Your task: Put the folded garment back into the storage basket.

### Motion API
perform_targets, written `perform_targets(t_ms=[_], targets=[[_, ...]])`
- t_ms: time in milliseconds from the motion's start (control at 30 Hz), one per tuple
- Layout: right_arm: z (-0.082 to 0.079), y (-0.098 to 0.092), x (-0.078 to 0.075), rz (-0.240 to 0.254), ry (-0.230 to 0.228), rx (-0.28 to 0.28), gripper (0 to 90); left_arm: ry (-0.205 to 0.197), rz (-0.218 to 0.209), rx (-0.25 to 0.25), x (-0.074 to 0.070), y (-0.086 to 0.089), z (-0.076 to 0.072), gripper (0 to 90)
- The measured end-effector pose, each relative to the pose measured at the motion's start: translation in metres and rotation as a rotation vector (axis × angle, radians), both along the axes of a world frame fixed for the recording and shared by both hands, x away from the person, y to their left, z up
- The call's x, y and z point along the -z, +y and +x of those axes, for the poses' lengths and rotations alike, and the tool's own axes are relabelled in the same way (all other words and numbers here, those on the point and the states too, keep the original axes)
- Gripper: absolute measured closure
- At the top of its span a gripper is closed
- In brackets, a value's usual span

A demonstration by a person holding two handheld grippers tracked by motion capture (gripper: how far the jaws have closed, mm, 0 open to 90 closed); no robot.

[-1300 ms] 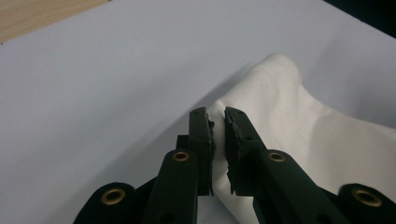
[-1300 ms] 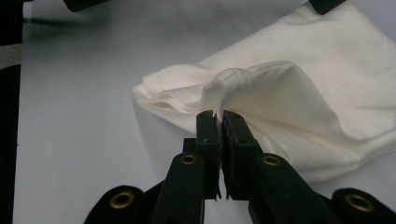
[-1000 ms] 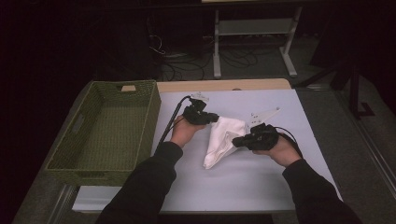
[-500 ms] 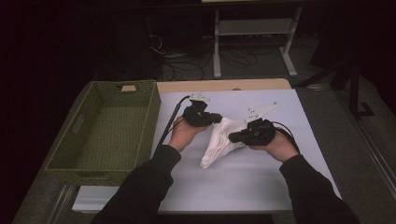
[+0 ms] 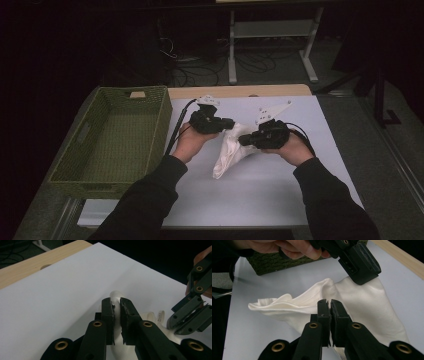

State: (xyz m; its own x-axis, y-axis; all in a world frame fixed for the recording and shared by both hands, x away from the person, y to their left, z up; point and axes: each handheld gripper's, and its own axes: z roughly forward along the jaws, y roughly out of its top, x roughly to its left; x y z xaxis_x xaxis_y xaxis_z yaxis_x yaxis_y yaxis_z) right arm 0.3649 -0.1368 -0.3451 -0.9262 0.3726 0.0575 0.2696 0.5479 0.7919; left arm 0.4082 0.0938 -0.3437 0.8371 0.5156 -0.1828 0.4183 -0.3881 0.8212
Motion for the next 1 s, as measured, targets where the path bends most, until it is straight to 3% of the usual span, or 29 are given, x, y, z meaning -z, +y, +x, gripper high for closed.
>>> perform_targets(t_ms=[1000], targets=[[0.015, 0.059, -0.067, 0.016, -0.082, -0.095, 85.2, -0.071, -0.005, -0.08, -0.079, 0.065, -0.008, 81.5]])
